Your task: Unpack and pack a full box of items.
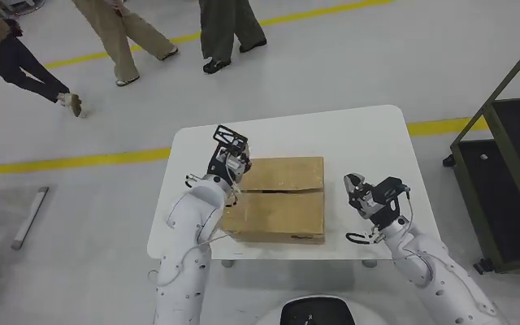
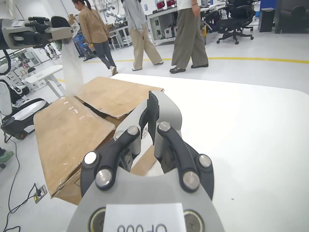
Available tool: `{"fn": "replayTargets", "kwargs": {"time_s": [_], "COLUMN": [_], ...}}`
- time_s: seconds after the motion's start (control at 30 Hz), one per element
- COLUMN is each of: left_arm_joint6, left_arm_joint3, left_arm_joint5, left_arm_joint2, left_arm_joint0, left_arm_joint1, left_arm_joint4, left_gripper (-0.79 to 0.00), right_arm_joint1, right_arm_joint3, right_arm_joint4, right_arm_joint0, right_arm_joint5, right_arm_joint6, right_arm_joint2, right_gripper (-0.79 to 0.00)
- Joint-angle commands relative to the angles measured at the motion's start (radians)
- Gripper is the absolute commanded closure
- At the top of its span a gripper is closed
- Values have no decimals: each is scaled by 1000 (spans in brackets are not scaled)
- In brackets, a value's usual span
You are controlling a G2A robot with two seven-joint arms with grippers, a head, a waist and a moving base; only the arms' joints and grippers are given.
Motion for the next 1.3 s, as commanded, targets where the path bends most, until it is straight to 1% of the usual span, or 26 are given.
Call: {"fn": "replayTargets", "kwargs": {"time_s": [0.0, 0.13, 0.4, 0.5, 0.7, 0.8, 0.83, 0.87, 1.03, 1.1, 1.27], "left_arm_joint6": [9, 25, 43, 50, 74, 59, 42, 26, -16, -17, -21], "left_arm_joint3": [0, -6, 5, 31, 120, 160, 171, 175, 194, 207, 213], "left_arm_joint5": [3, -4, 12, 33, 95, 126, 128, 119, 150, 171, 185], "left_arm_joint2": [-44, -119, -219, -248, -295, -309, -308, -303, -319, -328, -351], "left_arm_joint0": [-1, -4, -7, -8, -9, -5, -1, -1, 12, 16, 23], "left_arm_joint1": [8, 22, 46, 53, 64, 67, 68, 68, 73, 75, 82], "left_arm_joint4": [24, 41, 117, 140, 161, 165, 166, 156, 156, 158, 153], "left_gripper": [0, 0, 0, 0, 0, -9, -640, -785, -785, -785, -785], "right_arm_joint1": [1, 2, 4, 4, 6, 6, 7, 7, 8, 8, 8], "right_arm_joint3": [5, 8, 2, 2, 3, 3, 3, 3, 1, -1, -10], "right_arm_joint4": [-1, 1, 3, 2, 1, 2, 2, 0, -1, 0, 1], "right_arm_joint0": [-1, -5, -12, -15, -17, -19, -19, -20, -24, -24, -28], "right_arm_joint5": [-2, -5, -12, -13, -12, -11, -10, -10, -7, -5, -4], "right_arm_joint6": [-1, -5, -7, -6, -7, -8, -7, -6, -4, -5, -6], "right_arm_joint2": [1, 3, 6, 7, 9, 10, 10, 11, 12, 12, 10], "right_gripper": [0, 0, 0, 0, 0, 0, 0, 0, 0, 0, 0]}}
